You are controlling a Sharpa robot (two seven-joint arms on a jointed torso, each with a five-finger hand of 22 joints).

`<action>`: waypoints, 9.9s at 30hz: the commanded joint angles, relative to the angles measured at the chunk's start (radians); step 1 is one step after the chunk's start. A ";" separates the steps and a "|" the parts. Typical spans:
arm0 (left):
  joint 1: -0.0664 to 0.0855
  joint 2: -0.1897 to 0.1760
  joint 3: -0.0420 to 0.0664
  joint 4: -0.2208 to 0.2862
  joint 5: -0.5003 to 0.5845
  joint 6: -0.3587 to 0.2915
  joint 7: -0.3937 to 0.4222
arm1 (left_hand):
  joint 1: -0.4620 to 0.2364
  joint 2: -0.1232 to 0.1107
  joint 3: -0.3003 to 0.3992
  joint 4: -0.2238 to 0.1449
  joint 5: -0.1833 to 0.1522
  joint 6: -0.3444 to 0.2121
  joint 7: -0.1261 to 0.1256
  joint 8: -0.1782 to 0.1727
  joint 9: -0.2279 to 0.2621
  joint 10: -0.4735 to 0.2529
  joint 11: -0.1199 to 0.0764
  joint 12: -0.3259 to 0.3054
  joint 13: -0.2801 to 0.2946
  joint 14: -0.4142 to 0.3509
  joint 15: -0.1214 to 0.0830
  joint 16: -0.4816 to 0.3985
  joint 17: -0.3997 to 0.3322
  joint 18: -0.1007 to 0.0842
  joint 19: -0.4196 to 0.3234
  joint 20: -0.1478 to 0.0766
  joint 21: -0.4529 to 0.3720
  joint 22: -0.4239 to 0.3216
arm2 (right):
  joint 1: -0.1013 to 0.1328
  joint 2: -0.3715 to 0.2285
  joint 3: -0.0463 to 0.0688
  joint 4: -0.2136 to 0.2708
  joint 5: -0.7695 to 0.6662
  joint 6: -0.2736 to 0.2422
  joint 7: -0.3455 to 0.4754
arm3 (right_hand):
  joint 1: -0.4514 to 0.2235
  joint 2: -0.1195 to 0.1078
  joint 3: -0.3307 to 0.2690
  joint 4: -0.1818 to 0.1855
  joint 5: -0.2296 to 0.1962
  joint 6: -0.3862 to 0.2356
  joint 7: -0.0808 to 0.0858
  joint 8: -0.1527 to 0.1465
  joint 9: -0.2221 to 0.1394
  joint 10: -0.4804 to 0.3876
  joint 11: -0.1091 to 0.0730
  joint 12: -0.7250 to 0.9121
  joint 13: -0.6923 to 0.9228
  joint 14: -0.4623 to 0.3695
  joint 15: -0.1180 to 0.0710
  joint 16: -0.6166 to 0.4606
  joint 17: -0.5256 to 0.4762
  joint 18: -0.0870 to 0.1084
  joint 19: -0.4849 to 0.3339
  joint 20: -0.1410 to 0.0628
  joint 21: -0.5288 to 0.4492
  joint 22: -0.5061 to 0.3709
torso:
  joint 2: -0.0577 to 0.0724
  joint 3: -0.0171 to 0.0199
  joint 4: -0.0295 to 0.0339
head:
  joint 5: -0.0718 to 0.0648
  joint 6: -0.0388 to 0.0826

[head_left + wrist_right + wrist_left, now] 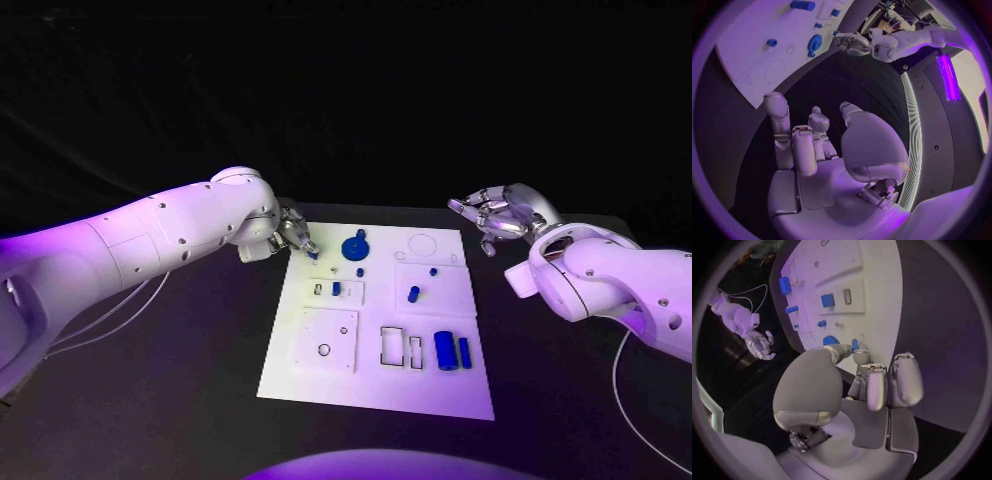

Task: Assemble the parts on the task board

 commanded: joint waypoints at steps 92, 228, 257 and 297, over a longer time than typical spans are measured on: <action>-0.072 -0.125 -0.003 0.300 -0.140 -0.037 -0.036 | -0.118 -0.064 0.279 -0.205 0.034 0.038 -0.036 0.092 0.071 0.100 -0.028 0.100 0.121 0.079 -0.022 0.015 0.163 -0.015 0.021 -0.010 0.023 0.048 | -0.010 -0.009 -0.001 0.000 -0.001 0.011 0.006 | 0.006 0.007 -0.009 0.001 0.013 -0.006 0.000 0.008 -0.002 -0.008 -0.001 0.004 -0.001 0.052 -0.006 -0.005 0.061 0.010 0.000 -0.005 -0.005 -0.001 | -0.002 0.0007 0.0048 | 0.006 -0.019; -0.073 -0.104 -0.006 0.258 -0.127 -0.016 -0.062 | -0.274 -0.070 -0.084 0.013 0.012 0.099 -0.061 0.109 -0.032 0.138 -0.045 0.127 0.174 0.089 -0.036 0.036 0.210 -0.015 0.024 -0.023 0.013 0.046 | -0.011 -0.015 -0.001 0.000 -0.001 0.004 0.009 | 0.009 0.013 -0.026 0.002 0.021 -0.008 0.000 0.015 -0.007 -0.009 -0.001 0.006 -0.003 0.053 -0.007 -0.005 0.063 0.010 0.002 -0.005 -0.008 0.001 | -0.001 0.0006 0.0036 | -0.002 -0.025; -0.071 -0.132 0.010 0.283 0.041 -0.381 0.265 | -0.143 -0.018 -0.164 -0.006 -0.096 -0.099 0.037 0.027 -0.116 -0.207 0.039 -0.190 -0.220 -0.034 0.040 -0.130 -0.103 0.057 -0.171 0.025 -0.257 -0.373 | -0.011 -0.015 -0.001 -0.002 -0.001 0.005 0.010 | 0.007 0.014 -0.030 0.002 0.020 -0.009 0.000 0.016 -0.008 -0.009 -0.001 0.006 -0.004 0.052 -0.007 -0.006 0.060 0.010 0.001 -0.005 -0.011 0.000 | -0.001 0.0009 0.0054 | -0.017 -0.011; -0.093 0.020 -0.029 0.168 -0.569 -0.336 0.509 | 0.087 -0.125 -0.071 -0.182 -0.111 -0.043 0.071 -0.211 -0.395 -0.302 0.098 -0.631 -0.688 -0.077 0.085 -0.138 -0.343 0.045 -0.127 0.083 -0.190 -0.269 | -0.014 -0.012 -0.001 -0.003 0.003 0.013 0.012 | 0.010 0.017 -0.031 0.001 0.023 -0.009 0.000 0.017 -0.009 -0.010 -0.001 0.006 -0.004 0.052 -0.007 -0.006 0.062 0.010 0.002 -0.005 -0.011 0.000 | 0.000 0.0014 0.0021 | -0.026 -0.013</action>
